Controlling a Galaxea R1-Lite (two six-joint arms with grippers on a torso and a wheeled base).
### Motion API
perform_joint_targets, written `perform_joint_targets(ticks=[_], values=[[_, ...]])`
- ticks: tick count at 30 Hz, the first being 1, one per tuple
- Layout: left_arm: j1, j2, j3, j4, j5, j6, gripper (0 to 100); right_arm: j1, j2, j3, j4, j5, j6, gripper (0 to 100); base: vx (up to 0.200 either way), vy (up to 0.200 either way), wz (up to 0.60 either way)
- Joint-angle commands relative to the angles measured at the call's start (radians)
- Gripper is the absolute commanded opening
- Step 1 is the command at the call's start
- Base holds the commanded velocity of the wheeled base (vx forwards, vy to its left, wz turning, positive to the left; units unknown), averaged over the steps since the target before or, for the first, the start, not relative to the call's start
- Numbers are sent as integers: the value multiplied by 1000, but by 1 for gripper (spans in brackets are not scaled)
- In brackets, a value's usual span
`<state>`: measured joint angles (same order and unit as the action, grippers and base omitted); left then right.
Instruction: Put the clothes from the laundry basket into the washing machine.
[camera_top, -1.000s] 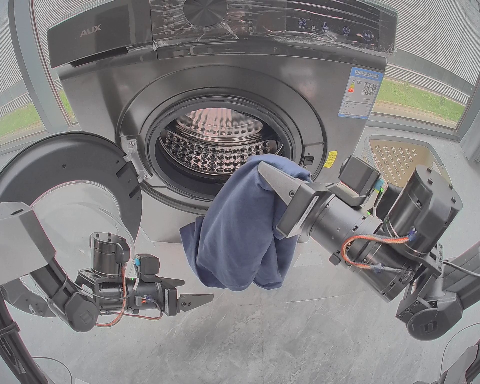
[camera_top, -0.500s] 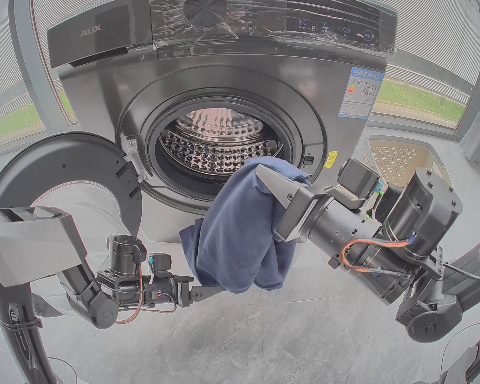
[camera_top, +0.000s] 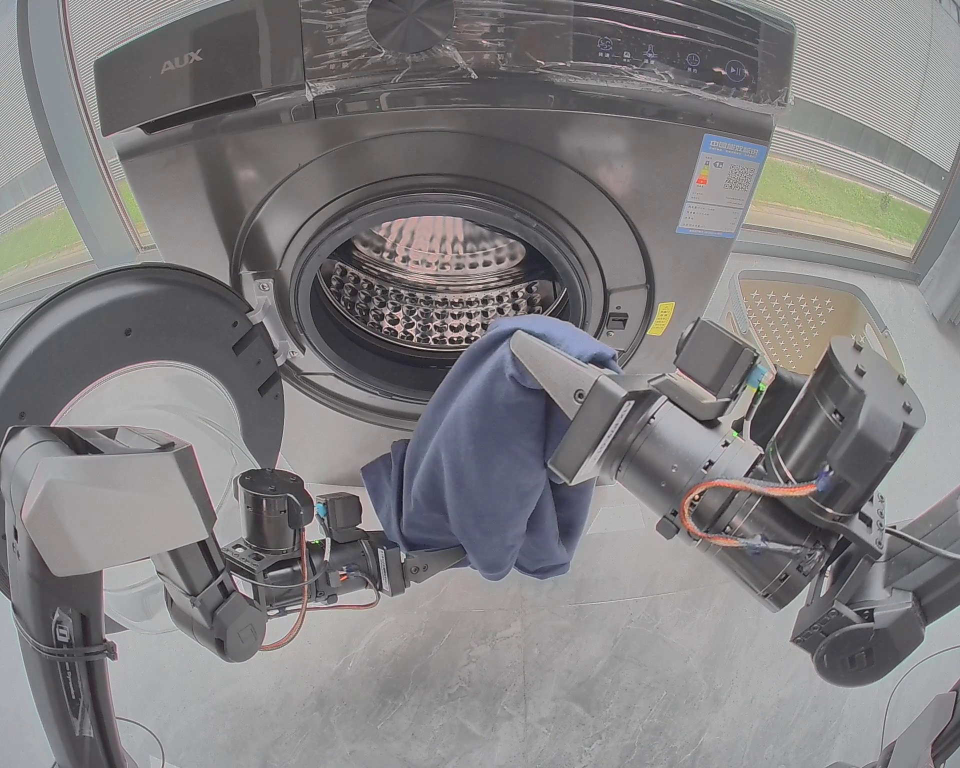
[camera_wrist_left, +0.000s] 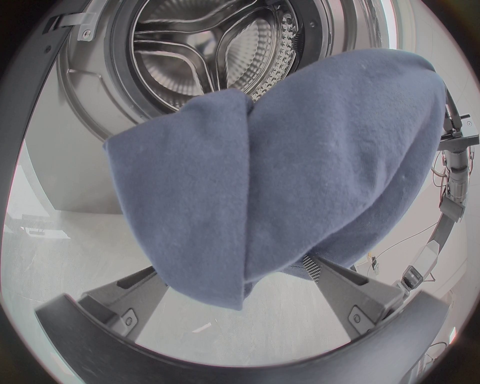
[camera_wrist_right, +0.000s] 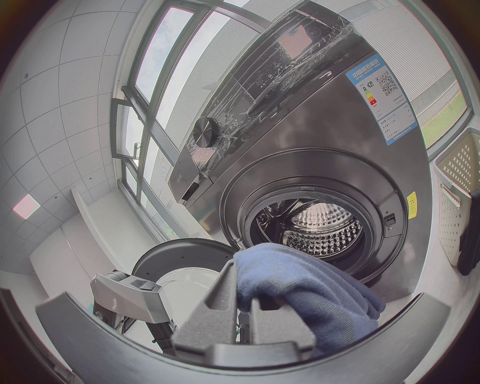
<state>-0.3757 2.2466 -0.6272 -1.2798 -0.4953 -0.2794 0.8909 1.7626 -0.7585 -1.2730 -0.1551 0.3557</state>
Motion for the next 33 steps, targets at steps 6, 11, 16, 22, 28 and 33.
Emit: perform_joint_targets(ticks=[6, 11, 16, 22, 28, 33], values=[[-12, 25, 6, -92, 18, -12, 0, 3, 6, 1, -2, -1, 0, 0, 0, 0, 0], [-23, 22, 26, -161, 20, -60, 0, 3, 9, 2, -12, -1, -1, 0, 0, 0, 0], [-23, 4, 116, -256, 20, -67, 0, 3, 15, 2, -11, -1, -3, 0, 0, 0, 0], [-49, -185, 308, -271, 15, -52, 0, -20, 54, 25, -2, -15, -11, 0, 0, 0, 0], [-106, -487, 474, -270, 9, -64, 0, -38, 106, 48, -5, -15, -21, 0, 0, 0, 0], [-169, -690, 540, -268, 0, -84, 0, -44, 130, 48, -3, -15, -21, 0, 0, 0, 0]])
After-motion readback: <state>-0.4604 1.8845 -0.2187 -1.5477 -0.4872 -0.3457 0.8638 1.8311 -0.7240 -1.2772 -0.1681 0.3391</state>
